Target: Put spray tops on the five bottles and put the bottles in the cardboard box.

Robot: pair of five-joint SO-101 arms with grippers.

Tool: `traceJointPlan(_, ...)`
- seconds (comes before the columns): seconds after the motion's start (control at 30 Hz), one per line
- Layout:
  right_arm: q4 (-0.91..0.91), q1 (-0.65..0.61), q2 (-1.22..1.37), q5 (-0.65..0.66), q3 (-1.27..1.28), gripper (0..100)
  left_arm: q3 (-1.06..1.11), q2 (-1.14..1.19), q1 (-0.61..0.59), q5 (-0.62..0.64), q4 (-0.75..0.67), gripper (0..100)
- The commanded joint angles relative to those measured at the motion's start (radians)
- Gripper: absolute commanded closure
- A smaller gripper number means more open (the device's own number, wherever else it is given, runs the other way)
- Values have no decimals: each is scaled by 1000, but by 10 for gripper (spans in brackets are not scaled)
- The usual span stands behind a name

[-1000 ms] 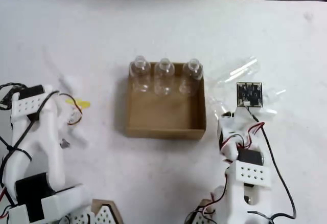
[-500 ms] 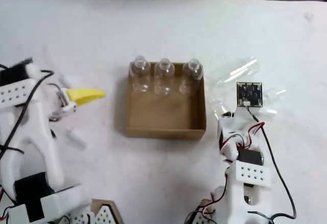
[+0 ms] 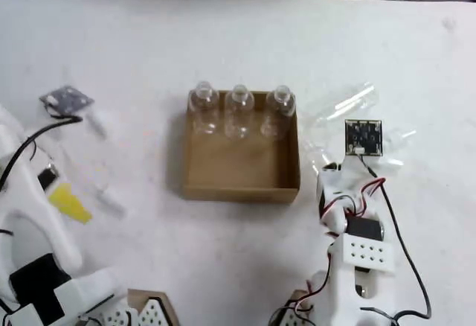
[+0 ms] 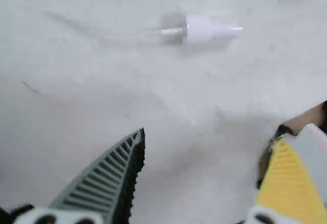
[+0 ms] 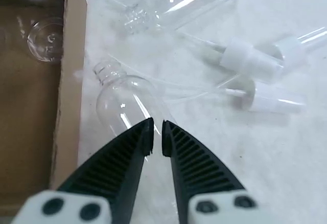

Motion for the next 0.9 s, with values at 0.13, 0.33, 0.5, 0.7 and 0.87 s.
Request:
traceJointPlan(0.13, -18, -7, -1, 11, -5, 978, 129, -16, -67, -203, -178, 664)
traceJointPlan(0.33, -19, -7, 1, 11, -5, 978, -41, -7, -122, -301, -114, 664)
traceJointPlan(0.5, -19, -7, 1, 11, -5, 978, -40, -4, -114, -407, -117, 664)
traceJointPlan(0.7, -19, -7, 1, 11, -5, 978, 26, -4, -88, -413, -137, 683)
traceJointPlan(0.87, -19, -7, -1, 11, -5, 978, 3, -8, -76, -414, -170, 880)
